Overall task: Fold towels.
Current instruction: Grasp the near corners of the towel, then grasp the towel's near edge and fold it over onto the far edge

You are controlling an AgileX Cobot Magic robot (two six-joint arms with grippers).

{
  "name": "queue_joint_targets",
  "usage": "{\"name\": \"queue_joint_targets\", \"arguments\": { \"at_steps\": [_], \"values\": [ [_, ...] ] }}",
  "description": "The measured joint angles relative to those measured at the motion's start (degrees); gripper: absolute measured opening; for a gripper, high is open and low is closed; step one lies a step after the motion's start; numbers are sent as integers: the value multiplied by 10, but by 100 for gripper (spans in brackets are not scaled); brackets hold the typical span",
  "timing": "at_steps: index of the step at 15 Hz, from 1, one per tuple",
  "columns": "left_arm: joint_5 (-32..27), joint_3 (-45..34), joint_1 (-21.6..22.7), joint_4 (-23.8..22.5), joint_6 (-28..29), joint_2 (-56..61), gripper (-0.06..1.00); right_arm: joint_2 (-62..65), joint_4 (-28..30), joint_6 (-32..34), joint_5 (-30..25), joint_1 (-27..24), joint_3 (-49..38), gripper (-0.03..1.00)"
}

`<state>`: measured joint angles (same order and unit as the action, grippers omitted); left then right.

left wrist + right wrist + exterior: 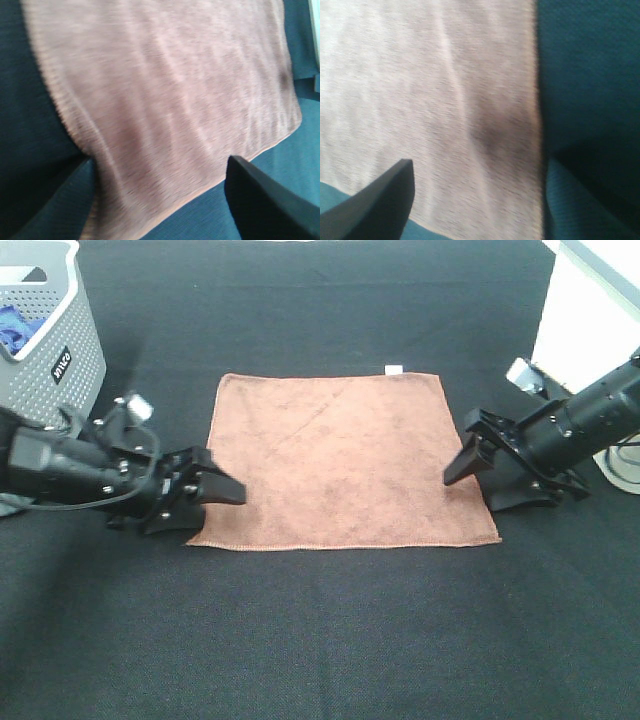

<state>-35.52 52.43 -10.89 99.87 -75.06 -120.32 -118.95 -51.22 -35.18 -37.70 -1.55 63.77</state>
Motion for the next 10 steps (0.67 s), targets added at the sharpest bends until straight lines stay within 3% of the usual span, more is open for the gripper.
{"name": "queue_joint_targets", "arguments": {
  "at_steps": [4,6,7,10],
  "values": [
    [-23,34,-13,7,23,-30,66,-9,-26,-17,13,42,3,63],
    [-14,34,-13,7,29,-37,42,-12,-23,-11,27,48,3,49],
    [-14,34,-13,7,29,-37,42,-12,-23,-11,27,48,3,49],
    [-8,34,-15,3,30,-40,5,-17,-8,2,45,48,3,16]
  ]
}}
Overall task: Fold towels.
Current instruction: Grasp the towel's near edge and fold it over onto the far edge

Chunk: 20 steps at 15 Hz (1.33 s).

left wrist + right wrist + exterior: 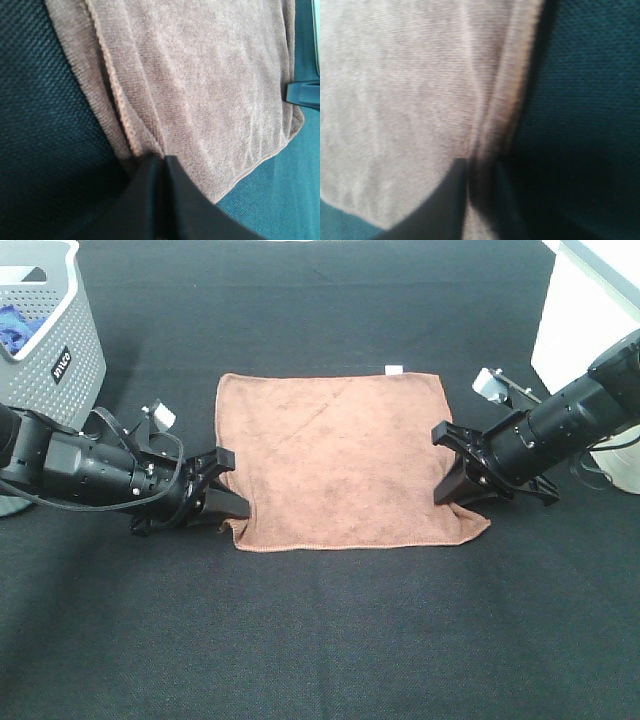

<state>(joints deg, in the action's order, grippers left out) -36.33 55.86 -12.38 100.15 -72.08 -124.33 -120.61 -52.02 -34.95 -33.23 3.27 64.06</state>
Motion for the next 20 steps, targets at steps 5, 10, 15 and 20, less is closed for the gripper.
{"name": "queue_joint_targets", "arguments": {
  "at_steps": [5,10,15,20],
  "values": [
    [-10,-1,19,-97,83,15,0,-1,3,17,-11,0,0,0],
    [-17,-1,44,-240,183,61,0,20,31,33,-49,2,-7,0],
    [-85,-9,44,-355,273,108,0,99,112,96,-92,4,-42,0],
    [-70,-138,43,-369,282,185,0,119,113,97,-82,4,-147,0]
  ]
}}
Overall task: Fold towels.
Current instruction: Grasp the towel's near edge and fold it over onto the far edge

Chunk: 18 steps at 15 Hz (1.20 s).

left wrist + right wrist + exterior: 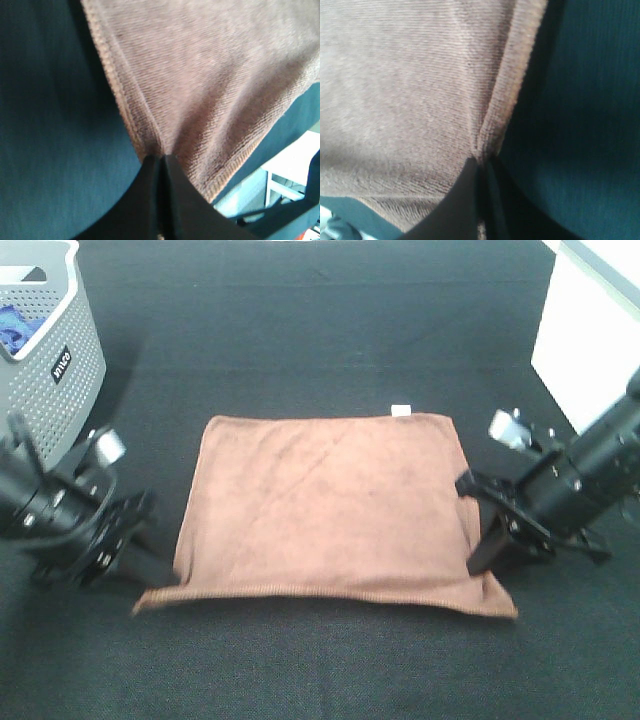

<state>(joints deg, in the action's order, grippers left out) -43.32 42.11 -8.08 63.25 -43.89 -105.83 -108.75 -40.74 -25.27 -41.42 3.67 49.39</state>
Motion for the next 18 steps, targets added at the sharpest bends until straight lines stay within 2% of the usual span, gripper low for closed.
{"name": "queue_joint_targets", "arguments": {
  "at_steps": [4,6,10,14,15,18],
  "values": [
    [14,-44,0,-2,0,15,0,3,-3,-1,1,1,-19,0],
    [15,-32,0,-2,0,15,0,3,-5,-5,1,1,-10,0],
    [26,57,0,-3,0,16,0,3,-5,-5,11,1,88,0],
    [117,156,0,-3,-6,15,0,-50,-6,3,15,1,222,0],
    [117,156,0,-3,-6,15,0,-50,-6,3,15,1,222,0],
    [138,228,0,-6,-34,-13,0,-100,-6,10,15,1,313,0]
  ]
}}
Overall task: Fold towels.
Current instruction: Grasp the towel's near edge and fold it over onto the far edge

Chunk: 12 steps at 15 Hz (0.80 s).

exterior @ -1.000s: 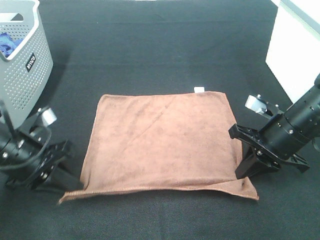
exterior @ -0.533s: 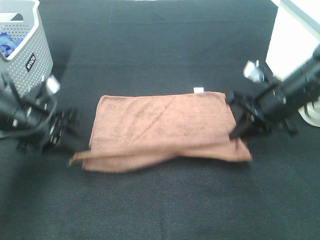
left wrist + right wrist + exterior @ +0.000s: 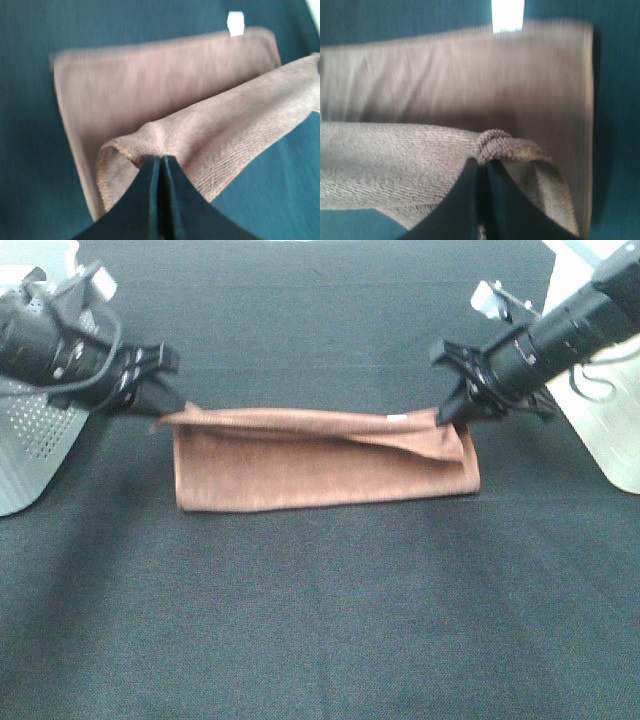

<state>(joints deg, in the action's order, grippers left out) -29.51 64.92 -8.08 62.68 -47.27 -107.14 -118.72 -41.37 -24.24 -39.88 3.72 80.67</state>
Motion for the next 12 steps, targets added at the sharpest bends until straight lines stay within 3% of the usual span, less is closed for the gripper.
{"name": "queue_joint_targets", "arguments": {
  "at_steps": [4,9,10,12],
  "values": [
    [14,56,0,-1,-14,-81,0,-78,9,5,6,0,97,0],
    [21,94,-10,1,-16,-145,0,-113,21,18,45,0,101,1],
    [26,97,-18,1,-16,-154,4,-117,23,20,47,0,101,5],
    [42,97,-34,3,-17,-156,30,-119,27,28,50,0,104,34]
  ]
}}
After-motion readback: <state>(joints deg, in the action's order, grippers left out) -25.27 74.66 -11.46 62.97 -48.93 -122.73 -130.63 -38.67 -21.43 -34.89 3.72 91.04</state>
